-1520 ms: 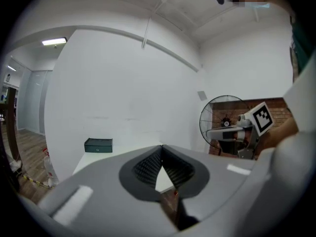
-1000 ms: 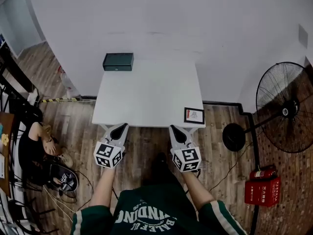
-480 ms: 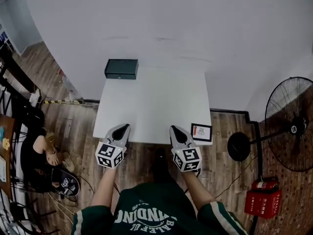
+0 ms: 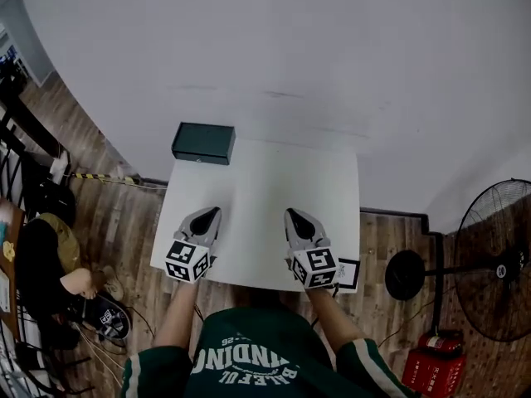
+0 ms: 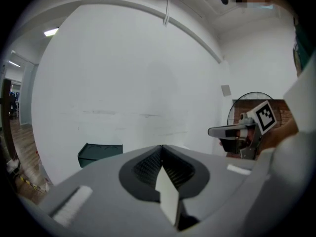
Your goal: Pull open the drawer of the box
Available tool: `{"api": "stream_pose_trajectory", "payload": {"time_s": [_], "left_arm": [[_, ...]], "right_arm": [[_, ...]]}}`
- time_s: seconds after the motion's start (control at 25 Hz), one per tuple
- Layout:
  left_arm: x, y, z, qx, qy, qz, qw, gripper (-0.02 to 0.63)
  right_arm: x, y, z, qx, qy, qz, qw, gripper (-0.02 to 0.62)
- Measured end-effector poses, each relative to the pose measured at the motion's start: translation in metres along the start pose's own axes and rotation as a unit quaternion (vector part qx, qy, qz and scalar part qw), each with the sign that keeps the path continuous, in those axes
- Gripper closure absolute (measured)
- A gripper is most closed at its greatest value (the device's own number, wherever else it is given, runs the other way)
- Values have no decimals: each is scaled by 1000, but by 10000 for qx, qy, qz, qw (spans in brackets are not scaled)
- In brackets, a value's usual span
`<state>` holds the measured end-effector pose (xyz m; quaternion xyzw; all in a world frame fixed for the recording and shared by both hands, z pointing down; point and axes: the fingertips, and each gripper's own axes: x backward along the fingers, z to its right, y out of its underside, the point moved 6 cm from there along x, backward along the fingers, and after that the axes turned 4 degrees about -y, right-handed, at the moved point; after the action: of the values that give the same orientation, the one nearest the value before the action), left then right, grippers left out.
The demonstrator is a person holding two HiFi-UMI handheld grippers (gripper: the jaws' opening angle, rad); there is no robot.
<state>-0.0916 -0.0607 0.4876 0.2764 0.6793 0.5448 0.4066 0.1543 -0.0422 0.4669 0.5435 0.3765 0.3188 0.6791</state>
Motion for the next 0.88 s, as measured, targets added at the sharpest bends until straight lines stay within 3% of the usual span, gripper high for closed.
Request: {"api": "stream_pose_trajectory", "payload": {"time_s": [0.44,0.88], "left_arm": [[-61,-13,-42,177,-118,-92,9997,554],[-89,4,-116,336,-48,-426,9985,554]], "right_arm": [[-74,-19,33,19,-148,-138,9998,594],[-140,-7,18,-83,-87,-463,9989,594]]}}
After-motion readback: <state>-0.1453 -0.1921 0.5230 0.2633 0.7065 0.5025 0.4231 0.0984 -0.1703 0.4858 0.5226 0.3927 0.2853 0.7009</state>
